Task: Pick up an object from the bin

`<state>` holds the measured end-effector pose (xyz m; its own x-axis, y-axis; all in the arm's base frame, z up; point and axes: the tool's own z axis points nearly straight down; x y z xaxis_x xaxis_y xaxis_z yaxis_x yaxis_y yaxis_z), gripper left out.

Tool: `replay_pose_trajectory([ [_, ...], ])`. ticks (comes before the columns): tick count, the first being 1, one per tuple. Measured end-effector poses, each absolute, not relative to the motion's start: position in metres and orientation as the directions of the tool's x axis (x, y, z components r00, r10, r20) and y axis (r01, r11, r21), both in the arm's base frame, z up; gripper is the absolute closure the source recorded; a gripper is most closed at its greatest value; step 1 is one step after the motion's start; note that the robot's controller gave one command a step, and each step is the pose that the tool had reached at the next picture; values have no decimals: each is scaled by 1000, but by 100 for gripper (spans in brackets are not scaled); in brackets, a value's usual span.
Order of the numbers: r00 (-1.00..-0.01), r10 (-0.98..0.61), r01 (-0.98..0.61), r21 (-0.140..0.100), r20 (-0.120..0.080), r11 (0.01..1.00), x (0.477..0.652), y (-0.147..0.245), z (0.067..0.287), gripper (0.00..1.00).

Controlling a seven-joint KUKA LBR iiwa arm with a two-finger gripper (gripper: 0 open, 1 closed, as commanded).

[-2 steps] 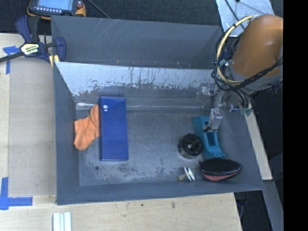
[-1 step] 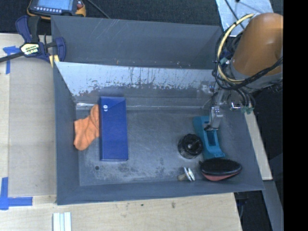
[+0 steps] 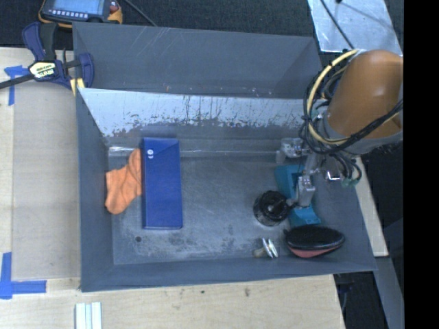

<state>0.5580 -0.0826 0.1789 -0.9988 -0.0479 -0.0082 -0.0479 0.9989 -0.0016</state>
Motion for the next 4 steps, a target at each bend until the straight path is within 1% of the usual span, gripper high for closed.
replay_pose_trajectory([
  [1,-997,-74,-74,0,2,997,544,-94,159,0],
  [2,-997,-81,-81,-4,-3,997,559,-63,139,0],
  [3,-985,-170,-170,6,-5,985,533,-49,124,0],
  [4,-993,-122,-122,-4,-1,993,550,-75,114,0],
])
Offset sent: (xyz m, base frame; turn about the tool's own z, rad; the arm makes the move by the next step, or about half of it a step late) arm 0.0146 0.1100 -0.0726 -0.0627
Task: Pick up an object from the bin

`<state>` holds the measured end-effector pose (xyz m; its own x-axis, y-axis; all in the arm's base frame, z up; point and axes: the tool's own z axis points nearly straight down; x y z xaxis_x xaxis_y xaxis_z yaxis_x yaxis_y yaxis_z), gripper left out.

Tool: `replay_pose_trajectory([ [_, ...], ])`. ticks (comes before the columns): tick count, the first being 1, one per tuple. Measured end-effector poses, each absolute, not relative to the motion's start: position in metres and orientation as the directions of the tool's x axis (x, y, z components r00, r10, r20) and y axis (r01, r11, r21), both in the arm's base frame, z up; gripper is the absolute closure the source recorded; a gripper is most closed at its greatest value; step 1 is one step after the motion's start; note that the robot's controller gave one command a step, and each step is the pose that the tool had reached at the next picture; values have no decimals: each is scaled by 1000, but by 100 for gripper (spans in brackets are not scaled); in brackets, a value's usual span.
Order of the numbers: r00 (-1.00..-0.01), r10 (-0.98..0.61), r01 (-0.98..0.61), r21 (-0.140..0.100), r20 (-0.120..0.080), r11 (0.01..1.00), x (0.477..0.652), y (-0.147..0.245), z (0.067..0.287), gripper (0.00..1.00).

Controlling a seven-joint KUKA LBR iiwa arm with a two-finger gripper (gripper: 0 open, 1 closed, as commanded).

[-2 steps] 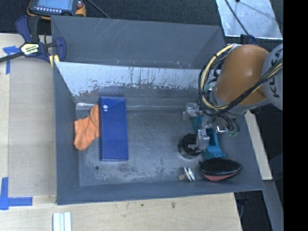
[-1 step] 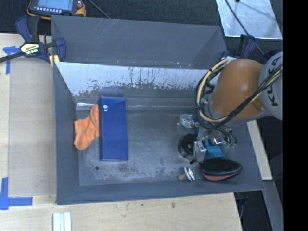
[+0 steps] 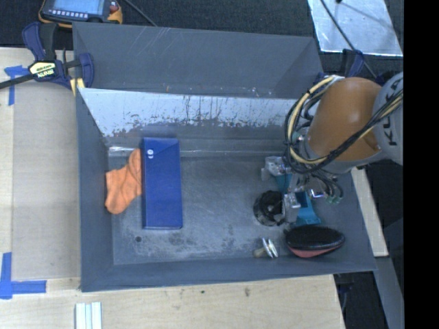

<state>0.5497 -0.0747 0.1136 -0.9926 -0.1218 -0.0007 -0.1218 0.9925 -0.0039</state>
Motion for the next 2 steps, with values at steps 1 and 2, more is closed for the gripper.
replay_pose_trajectory([
  [1,-994,106,106,0,-1,994,532,-88,116,100],
  [2,-995,104,104,0,-2,995,532,-87,116,100],
])
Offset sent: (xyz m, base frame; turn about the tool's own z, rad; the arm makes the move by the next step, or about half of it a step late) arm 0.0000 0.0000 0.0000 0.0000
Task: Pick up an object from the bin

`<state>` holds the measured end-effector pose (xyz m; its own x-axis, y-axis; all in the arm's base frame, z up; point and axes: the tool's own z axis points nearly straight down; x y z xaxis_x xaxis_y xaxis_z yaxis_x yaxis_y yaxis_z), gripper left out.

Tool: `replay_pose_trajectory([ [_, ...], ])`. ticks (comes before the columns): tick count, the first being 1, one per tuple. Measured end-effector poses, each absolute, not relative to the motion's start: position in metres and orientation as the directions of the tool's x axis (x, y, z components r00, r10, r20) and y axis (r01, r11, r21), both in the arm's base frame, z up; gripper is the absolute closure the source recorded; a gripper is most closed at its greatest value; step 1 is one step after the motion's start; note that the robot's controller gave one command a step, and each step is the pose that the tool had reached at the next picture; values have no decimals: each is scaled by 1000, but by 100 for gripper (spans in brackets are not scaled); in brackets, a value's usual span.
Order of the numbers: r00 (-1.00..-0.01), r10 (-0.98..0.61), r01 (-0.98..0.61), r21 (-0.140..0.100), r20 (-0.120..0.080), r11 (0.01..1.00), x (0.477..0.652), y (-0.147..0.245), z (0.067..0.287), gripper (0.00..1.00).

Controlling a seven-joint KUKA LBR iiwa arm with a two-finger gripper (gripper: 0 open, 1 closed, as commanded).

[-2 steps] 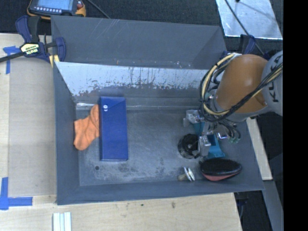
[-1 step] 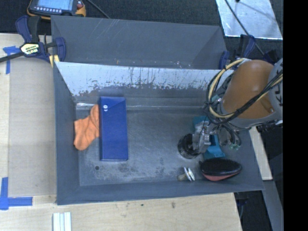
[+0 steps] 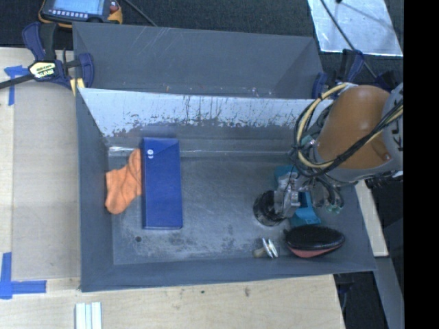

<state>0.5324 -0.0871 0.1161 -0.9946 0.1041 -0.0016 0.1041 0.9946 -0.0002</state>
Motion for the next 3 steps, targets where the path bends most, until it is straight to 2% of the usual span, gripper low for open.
replay_pose_trajectory([
  [1,-995,101,101,1,1,995,536,-103,149,100],
  [2,-991,136,136,0,-4,991,542,-105,190,0],
  [3,-991,136,136,0,-4,991,542,-105,190,0],
])
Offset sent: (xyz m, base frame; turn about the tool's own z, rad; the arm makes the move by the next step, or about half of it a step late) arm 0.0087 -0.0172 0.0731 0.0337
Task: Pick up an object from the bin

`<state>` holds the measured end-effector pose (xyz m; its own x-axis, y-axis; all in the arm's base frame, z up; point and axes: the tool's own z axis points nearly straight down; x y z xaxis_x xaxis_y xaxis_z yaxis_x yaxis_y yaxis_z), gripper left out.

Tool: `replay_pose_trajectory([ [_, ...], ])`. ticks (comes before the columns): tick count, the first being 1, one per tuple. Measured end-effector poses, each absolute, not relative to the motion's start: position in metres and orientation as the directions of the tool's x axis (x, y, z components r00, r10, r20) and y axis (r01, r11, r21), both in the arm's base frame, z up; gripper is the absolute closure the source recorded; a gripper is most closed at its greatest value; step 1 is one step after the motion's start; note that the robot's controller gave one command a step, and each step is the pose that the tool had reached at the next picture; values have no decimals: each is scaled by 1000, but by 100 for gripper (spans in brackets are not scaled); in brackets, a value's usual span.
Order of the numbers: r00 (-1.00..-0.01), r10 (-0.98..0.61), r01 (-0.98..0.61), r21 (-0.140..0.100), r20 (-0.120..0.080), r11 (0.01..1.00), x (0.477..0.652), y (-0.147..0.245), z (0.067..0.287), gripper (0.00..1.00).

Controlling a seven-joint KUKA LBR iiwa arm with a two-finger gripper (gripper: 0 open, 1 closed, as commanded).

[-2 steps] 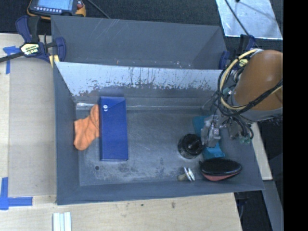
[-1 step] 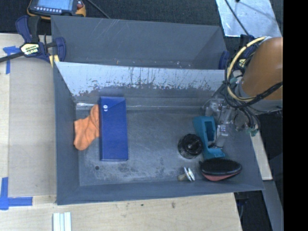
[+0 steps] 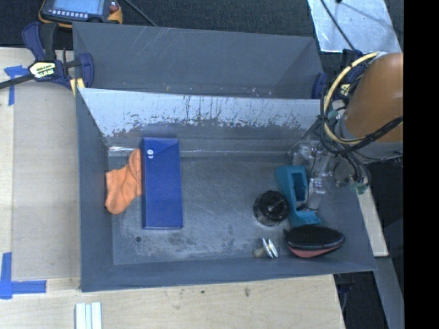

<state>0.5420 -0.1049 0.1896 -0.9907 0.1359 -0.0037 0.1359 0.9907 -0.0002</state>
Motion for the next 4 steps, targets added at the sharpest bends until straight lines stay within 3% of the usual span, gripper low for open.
replay_pose_trajectory([
  [1,-997,81,81,-1,-7,997,524,-79,156,0],
  [2,-1000,0,0,0,-4,1000,542,-33,125,100],
  [3,-1000,-1,-1,0,-4,1000,542,-33,125,0],
  [4,-1000,-2,-2,0,-4,1000,542,-33,125,0],
])
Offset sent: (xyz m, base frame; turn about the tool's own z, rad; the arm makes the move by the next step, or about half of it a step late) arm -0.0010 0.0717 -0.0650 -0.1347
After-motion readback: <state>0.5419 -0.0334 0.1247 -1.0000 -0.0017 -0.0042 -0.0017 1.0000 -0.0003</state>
